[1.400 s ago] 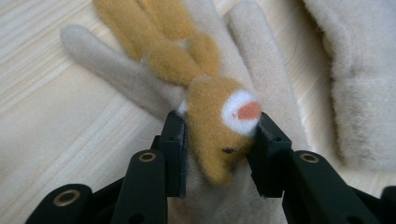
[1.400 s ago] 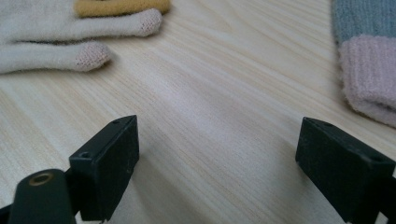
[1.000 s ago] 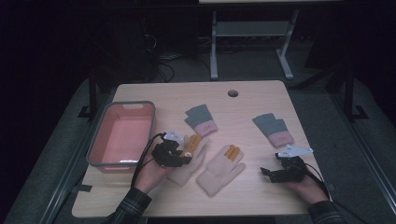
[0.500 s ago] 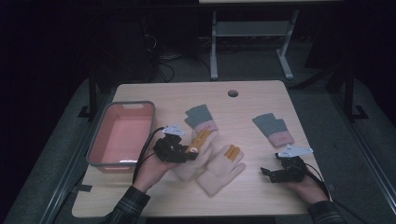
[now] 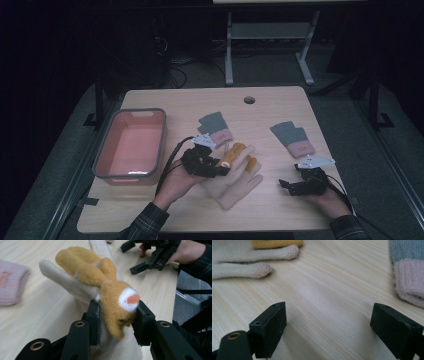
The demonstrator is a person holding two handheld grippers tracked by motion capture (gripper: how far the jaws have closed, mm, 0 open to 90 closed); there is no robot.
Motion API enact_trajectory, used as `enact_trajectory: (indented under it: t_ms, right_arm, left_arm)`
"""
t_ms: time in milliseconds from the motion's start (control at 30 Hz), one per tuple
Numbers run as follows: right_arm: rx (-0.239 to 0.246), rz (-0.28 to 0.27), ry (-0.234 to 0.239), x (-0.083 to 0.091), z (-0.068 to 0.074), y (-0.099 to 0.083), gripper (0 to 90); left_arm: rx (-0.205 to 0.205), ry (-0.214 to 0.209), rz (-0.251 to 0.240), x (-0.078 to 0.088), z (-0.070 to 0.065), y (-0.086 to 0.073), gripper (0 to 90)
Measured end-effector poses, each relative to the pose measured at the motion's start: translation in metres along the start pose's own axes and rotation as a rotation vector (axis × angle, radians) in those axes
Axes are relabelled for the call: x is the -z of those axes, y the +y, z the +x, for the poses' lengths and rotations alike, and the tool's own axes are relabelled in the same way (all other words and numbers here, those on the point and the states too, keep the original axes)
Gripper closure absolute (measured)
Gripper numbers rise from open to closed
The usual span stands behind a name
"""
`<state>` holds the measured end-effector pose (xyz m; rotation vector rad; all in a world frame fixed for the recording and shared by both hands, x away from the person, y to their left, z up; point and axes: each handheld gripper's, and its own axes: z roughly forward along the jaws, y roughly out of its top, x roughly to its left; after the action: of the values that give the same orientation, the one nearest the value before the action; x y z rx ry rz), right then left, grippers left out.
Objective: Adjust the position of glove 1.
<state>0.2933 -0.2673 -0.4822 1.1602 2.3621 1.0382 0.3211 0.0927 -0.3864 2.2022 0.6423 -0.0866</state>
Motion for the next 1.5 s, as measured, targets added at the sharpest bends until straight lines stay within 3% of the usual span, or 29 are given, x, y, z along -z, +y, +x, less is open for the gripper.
enact_trajectory:
  t_ms: [267, 467, 667, 1000, 1100, 1200, 1333, 1500]
  right_arm:
    - [-0.001, 0.000, 0.000, 0.000, 0.000, 0.000, 12.9]
    - [0.000, 0.000, 0.000, 0.000, 0.000, 0.000, 12.9]
    - [0.000, 0.000, 0.000, 0.000, 0.000, 0.000, 12.9]
    - [-0.001, 0.001, 0.000, 0.000, 0.000, 0.000, 12.9]
    - [-0.002, 0.001, 0.000, 0.000, 0.000, 0.000, 12.9]
    - [-0.001, 0.001, 0.000, 0.000, 0.000, 0.000, 12.9]
    - [-0.001, 0.001, 0.000, 0.000, 0.000, 0.000, 12.9]
    - [-0.001, 0.001, 0.000, 0.000, 0.000, 0.000, 12.9]
  left_arm:
    - [-0.023, -0.033, 0.041, -0.021, -0.012, 0.003, 62.5]
    - [-0.008, -0.042, 0.062, -0.032, -0.011, 0.000, 62.4]
    - [-0.023, -0.055, 0.068, -0.038, -0.014, 0.000, 62.3]
    - [-0.068, 0.028, 0.147, -0.059, -0.008, -0.009, 58.4]
    - [-0.075, 0.041, 0.140, -0.060, -0.009, -0.009, 55.8]
    - [-0.076, 0.068, 0.124, -0.060, -0.010, -0.009, 46.9]
    - [-0.085, 0.098, 0.107, -0.055, -0.008, -0.007, 45.8]
    - [-0.062, 0.139, 0.099, -0.051, -0.004, -0.008, 36.5]
